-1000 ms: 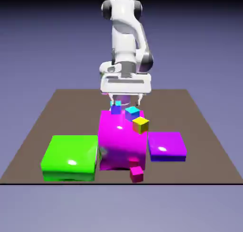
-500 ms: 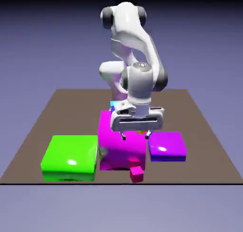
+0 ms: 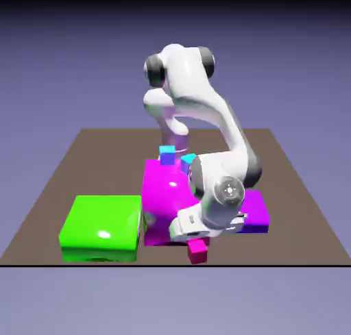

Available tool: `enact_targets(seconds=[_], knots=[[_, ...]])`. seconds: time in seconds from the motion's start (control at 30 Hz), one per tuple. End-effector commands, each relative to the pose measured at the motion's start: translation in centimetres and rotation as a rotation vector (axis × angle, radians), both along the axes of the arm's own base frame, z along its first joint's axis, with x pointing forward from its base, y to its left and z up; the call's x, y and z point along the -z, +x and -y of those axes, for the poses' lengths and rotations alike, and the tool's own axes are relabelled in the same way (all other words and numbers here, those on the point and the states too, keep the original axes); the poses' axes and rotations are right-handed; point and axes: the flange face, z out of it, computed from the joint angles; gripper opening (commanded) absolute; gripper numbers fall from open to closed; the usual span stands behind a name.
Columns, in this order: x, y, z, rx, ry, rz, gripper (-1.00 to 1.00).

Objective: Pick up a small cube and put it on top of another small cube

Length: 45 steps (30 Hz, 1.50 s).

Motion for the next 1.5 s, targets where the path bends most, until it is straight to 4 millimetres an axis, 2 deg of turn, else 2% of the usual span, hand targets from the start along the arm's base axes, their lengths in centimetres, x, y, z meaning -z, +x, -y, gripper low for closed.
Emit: enact_targets(seconds=[0.0, 0.07, 0.1, 0.23, 0.27, 0.3, 0.33, 0.47, 0.5, 0.73, 1.0, 1.17, 1.3, 1.33, 1.37, 1.43, 1.47], knots=[[1.0, 0.0, -0.1, 0.0, -0.006, -0.038, 0.0], [3.0, 0.0, -0.1, 0.001, -0.017, -0.112, 0.0], [3.0, 0.0, -0.1, 0.001, -0.017, -0.112, 0.0], [8.1, -3.0, 0.7, 0.001, -0.017, -0.112, 0.0], [8.6, -3.3, 0.8, 0.001, -0.017, -0.112, 0.0], [8.6, -3.3, 0.8, 0.001, -0.017, -0.112, -1.0], [8.6, -3.3, 0.8, 0.001, -0.017, -0.112, -1.0], [3.6, -0.3, 0.0, 0.001, -0.017, -0.112, -1.0], [2.3, 0.0, -0.6, 0.012, -0.01, -0.112, -1.0], [-7.9, -2.9, -2.6, 0.096, 0.034, -0.11, -1.0], [-18.6, -8.3, -4.3, 0.189, 0.137, -0.109, -1.0], [-22.1, -12.9, -1.2, 0.193, 0.103, -0.11, -1.0], [-24.1, -17.0, 1.2, 0.197, 0.067, -0.111, -1.0], [-24.0, -17.9, 2.2, 0.188, 0.034, -0.112, -1.0], [-23.3, -17.8, 3.0, 0.173, -0.002, -0.113, -1.0], [-23.1, -17.7, 3.2, 0.171, -0.007, -0.114, -1.0], [-22.1, -18.3, 3.2, 0.171, -0.007, -0.114, -1.0]])
